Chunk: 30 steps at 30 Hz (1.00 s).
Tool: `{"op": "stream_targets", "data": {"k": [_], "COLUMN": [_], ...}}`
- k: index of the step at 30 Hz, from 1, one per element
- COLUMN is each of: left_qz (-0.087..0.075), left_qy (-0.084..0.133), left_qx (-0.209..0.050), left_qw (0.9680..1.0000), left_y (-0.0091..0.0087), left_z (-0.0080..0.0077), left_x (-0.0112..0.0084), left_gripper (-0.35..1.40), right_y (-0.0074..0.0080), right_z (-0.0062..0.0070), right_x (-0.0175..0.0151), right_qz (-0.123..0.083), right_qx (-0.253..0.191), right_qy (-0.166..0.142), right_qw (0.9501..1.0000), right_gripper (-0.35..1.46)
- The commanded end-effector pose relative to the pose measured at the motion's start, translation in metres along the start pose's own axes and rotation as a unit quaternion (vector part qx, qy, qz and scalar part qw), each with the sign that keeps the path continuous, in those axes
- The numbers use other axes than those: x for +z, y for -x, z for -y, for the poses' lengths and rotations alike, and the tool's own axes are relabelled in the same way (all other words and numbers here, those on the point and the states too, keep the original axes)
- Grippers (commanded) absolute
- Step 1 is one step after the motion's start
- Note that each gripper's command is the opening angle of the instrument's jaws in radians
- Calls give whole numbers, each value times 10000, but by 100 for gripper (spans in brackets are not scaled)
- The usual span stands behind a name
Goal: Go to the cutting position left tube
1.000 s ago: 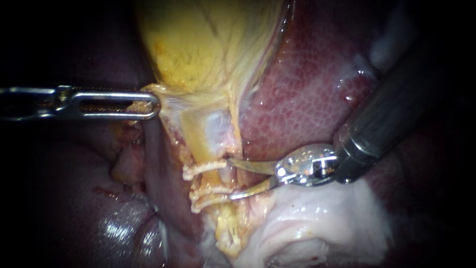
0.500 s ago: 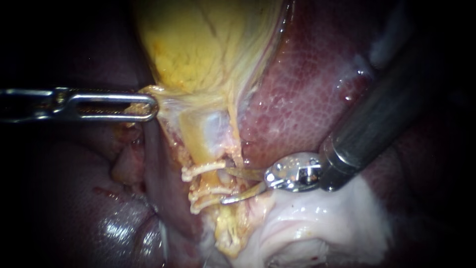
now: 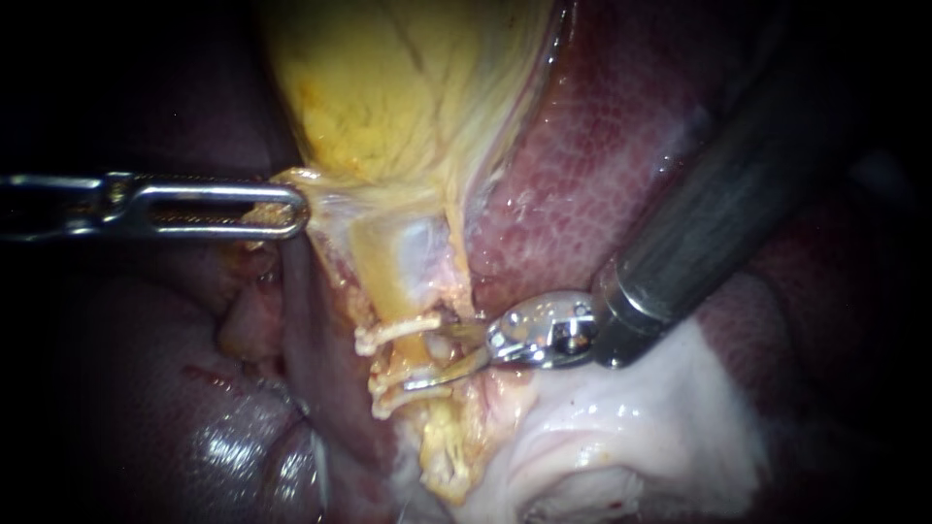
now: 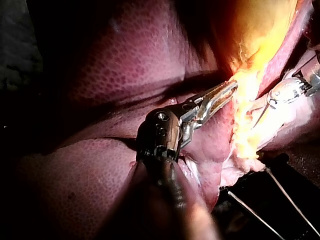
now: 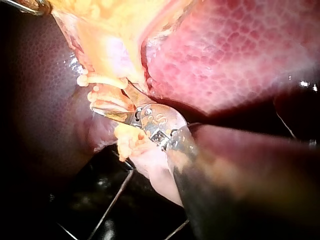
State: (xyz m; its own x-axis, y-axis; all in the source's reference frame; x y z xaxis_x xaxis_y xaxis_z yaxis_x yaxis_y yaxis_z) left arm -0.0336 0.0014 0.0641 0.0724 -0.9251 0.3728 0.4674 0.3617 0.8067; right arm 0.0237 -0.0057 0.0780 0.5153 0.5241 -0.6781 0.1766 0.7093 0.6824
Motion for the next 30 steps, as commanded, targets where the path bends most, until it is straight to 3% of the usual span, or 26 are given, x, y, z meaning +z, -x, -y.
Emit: {"op": "stream_targets", "data": {"k": [1, 18, 30], "left_qz": [-3, 19, 23], "left_qy": [-7, 35, 40], "left_qx": [0, 14, 13], "left_qw": [10000, 10000, 10000], "left_y": [0, -2, -2], "left_z": [-3, -25, -27], "left_x": [1, 7, 10], "left_gripper": [-35, -35, -35], "right_y": [-1, -9, -12], "right_z": [0, -1, -10], "right_x": [-1, 10, 20], "right_qz": [11, -249, -402], "right_qx": [-17, 106, 186], "right_qy": [-32, -805, -898], "right_qw": [10000, 9964, 9950], "right_gripper": [133, 122, 127]}}
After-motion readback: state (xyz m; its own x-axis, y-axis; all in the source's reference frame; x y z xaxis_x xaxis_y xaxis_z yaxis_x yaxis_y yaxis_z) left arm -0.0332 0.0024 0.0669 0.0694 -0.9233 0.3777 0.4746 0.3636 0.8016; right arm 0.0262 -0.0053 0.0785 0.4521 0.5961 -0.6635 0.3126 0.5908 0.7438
